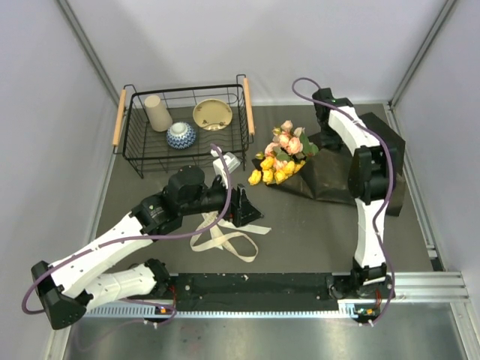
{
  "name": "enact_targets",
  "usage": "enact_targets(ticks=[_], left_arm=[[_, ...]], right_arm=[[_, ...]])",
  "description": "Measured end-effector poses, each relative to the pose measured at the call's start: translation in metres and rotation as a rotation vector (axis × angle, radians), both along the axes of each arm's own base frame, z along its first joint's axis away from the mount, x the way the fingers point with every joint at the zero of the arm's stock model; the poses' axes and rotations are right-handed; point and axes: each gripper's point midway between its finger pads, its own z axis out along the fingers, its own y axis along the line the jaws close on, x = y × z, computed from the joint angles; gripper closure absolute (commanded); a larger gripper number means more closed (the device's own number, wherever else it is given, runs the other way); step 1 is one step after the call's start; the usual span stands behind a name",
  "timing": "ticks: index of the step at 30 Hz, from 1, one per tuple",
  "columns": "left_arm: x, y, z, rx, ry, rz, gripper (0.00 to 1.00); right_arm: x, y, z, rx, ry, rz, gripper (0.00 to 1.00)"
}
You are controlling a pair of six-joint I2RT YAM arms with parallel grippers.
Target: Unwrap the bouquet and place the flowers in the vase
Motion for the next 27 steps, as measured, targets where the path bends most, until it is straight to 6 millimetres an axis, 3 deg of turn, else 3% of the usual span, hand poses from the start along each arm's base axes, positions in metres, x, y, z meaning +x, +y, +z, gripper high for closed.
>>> enact_targets(ticks=[5, 11, 14, 17, 22, 27], left_arm=[[-0.002, 0.001, -0.003, -0.002, 0.002, -0.007, 0.14], [-0.005, 0.000, -0.002, -0.016, -0.005, -0.021, 0.13], [-0.006, 0.000, 0.001, -0.027, -0.011, -0.028, 0.13], [-0.008, -0.001, 0.004, -0.039, -0.015, -0.044, 0.13], [-0.008, -0.009, 0.003, -0.049, -0.010, -0.078, 0.13], [0.000, -0.029, -0.023, -0.008, 0.045, -0.117, 0.16]], right_arm=[[-0.044, -0.010, 0.008, -0.019, 0.050, -0.024, 0.84], [-0.109, -0.006, 0.048, 0.019, -0.009, -0.026, 0.82], [-0.155, 0.000, 0.055, 0.075, -0.030, -0.020, 0.77], [-0.206, 0.005, 0.047, 0.148, -0.022, -0.020, 0.68], [-0.288, 0.018, 0.040, 0.360, -0.052, -0.035, 0.39], [-0.339, 0.051, 0.057, 0.672, -0.146, -0.004, 0.30]])
